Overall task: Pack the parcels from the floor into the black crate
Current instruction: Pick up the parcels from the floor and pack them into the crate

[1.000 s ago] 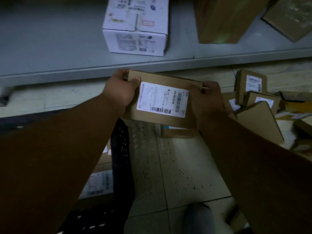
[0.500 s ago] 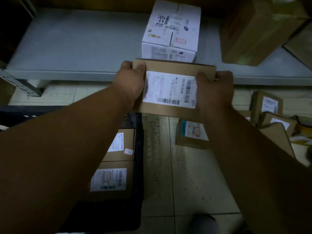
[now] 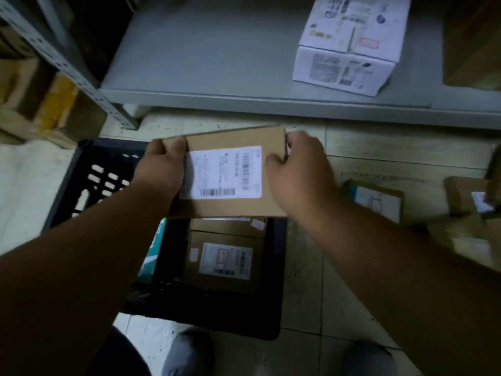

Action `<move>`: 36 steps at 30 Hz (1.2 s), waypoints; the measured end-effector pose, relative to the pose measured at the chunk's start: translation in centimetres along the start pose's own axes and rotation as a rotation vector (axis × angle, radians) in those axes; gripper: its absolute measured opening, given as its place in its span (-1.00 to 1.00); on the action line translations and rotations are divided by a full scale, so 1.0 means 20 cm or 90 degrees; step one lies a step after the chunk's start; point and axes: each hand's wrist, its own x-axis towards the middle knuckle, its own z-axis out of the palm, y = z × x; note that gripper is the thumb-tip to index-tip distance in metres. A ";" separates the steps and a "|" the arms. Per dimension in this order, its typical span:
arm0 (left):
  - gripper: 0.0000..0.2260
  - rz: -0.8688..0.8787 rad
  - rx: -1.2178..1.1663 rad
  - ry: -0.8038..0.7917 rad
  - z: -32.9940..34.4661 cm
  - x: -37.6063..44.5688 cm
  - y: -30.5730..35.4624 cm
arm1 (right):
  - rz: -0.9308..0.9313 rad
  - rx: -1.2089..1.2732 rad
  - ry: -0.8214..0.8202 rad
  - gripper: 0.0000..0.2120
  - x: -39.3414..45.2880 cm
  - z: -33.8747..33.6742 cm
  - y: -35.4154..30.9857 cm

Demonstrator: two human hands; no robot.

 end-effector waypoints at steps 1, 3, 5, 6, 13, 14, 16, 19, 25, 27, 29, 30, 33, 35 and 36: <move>-0.60 -0.005 0.039 0.022 -0.03 0.02 -0.06 | -0.017 -0.033 -0.015 -0.69 -0.05 0.07 -0.01; -0.53 -0.021 0.110 0.064 -0.06 0.05 -0.15 | -0.043 -0.097 -0.034 -0.55 -0.11 0.18 0.00; -0.51 -0.041 0.128 0.073 -0.07 0.09 -0.22 | -0.029 -0.132 -0.077 -0.38 -0.14 0.26 -0.01; -0.51 -0.049 0.126 0.069 -0.06 0.10 -0.25 | -0.017 -0.136 -0.110 -0.32 -0.15 0.30 -0.01; -0.52 -0.089 0.120 0.004 0.15 0.22 -0.44 | 0.116 -0.190 -0.271 -0.21 -0.19 0.50 0.09; -0.52 -0.080 0.126 -0.010 0.18 0.24 -0.48 | 0.143 -0.194 -0.282 -0.19 -0.19 0.53 0.12; -0.55 -0.076 0.134 -0.043 0.25 0.29 -0.54 | 0.185 -0.218 -0.293 -0.12 -0.15 0.57 0.15; -0.66 -0.044 0.148 -0.088 0.29 0.33 -0.62 | 0.207 -0.287 -0.336 -0.06 -0.11 0.66 0.15; -0.42 -0.069 0.170 -0.213 0.37 0.45 -0.75 | 0.093 -0.378 -0.477 -0.40 -0.11 0.77 0.17; -0.31 -0.077 0.248 -0.213 0.38 0.41 -0.76 | 0.070 -0.397 -0.540 -0.46 -0.13 0.78 0.19; -0.14 -0.096 0.307 -0.223 0.38 0.37 -0.76 | 0.091 -0.422 -0.588 -0.46 -0.13 0.79 0.21; -0.04 -0.097 0.340 -0.229 0.38 0.34 -0.75 | 0.115 -0.425 -0.598 -0.45 -0.13 0.79 0.22; 0.01 -0.088 0.378 -0.214 0.38 0.30 -0.77 | 0.128 -0.425 -0.573 -0.49 -0.11 0.81 0.24; 0.03 -0.074 0.364 -0.202 0.38 0.30 -0.77 | 0.122 -0.429 -0.557 -0.41 -0.10 0.84 0.25; 0.02 -0.058 0.365 -0.199 0.39 0.31 -0.78 | 0.156 -0.420 -0.545 -0.30 -0.11 0.85 0.25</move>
